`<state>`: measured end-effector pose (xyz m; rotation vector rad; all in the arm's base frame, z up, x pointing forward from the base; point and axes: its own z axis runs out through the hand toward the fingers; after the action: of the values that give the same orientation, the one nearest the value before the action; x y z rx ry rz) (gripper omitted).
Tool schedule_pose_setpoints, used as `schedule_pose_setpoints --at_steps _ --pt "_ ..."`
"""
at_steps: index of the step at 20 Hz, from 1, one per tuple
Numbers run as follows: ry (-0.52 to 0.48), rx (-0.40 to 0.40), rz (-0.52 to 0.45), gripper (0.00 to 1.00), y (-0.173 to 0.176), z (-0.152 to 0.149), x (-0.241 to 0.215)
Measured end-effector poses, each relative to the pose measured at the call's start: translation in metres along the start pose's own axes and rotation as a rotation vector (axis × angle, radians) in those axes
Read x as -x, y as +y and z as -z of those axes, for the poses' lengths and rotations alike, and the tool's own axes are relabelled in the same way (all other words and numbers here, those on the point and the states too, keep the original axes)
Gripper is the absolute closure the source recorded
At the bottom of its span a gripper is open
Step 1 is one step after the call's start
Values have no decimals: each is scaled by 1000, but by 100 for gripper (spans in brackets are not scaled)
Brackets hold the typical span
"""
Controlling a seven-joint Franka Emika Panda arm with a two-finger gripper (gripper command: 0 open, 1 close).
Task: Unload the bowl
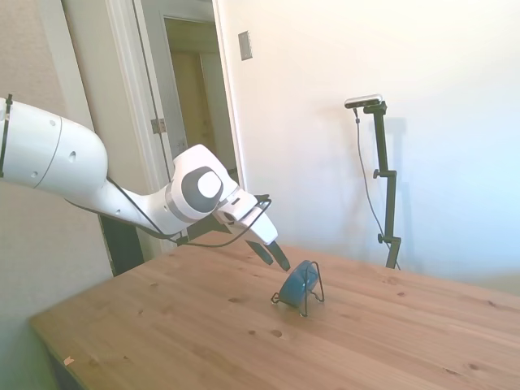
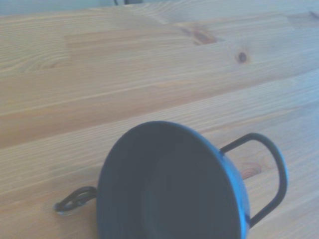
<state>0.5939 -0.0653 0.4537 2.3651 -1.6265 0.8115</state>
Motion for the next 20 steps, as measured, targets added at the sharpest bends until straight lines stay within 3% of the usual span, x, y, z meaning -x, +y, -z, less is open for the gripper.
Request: schedule_pose_setpoints --at_steps 11,20 --pt "87 128 -13 0 -21 -38 -1" --pt "136 166 -13 0 -29 -47 8"
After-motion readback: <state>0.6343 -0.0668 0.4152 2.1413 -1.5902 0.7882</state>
